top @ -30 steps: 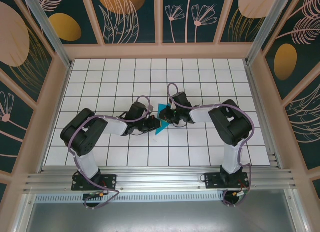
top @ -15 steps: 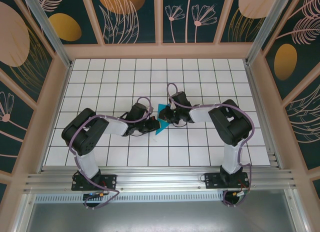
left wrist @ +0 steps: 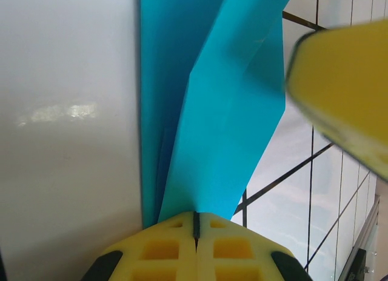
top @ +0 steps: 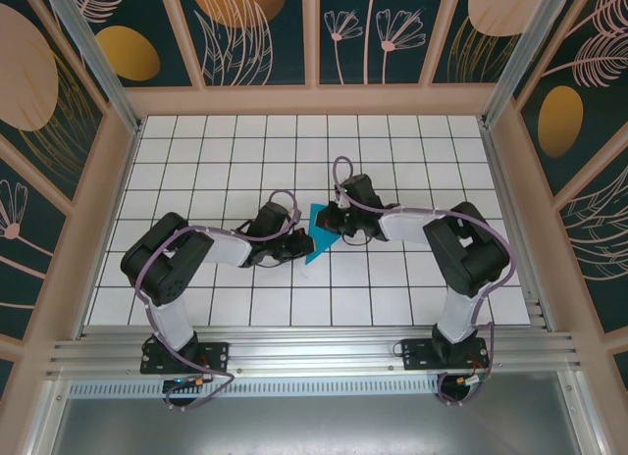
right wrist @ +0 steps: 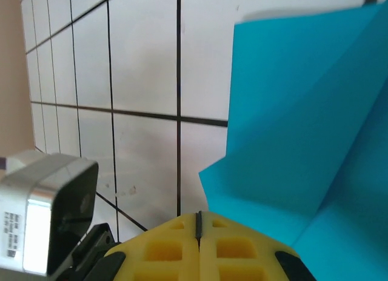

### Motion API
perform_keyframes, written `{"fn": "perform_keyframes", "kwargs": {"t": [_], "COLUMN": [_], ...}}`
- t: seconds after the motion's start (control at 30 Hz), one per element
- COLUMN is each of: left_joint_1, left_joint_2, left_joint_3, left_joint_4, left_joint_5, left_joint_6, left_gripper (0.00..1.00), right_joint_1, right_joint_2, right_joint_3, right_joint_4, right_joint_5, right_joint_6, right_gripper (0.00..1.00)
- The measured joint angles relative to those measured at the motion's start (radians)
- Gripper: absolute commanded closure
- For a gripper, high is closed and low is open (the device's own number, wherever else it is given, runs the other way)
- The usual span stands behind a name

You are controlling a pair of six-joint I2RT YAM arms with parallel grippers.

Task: Fold a paper plane with a square sheet of paper (pick it up from the middle)

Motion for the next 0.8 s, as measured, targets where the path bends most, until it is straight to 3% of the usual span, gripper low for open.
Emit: {"fn": "perform_keyframes", "kwargs": {"t": [0.5, 0.8], "left_joint_1": [-0.002, -0.002], "left_joint_2": [0.000, 0.000], "left_joint_3": [0.007, -0.002], "left_joint_4": [-0.019, -0.006], "left_joint_5": [-0.008, -0.008], "left_joint_6": [0.012, 0.023], "left_gripper": [1.00, 1.00], "right_joint_1": [-0.001, -0.053], "right_joint_2": [0.113, 0.156], "right_joint_3": [0.037, 0.089], "right_joint_4": [-0.010, -0.031], "right_joint_5": [-0.008, -0.074], "right_joint_6": [-0.027, -0.056], "right_gripper": [0.95, 0.92]}}
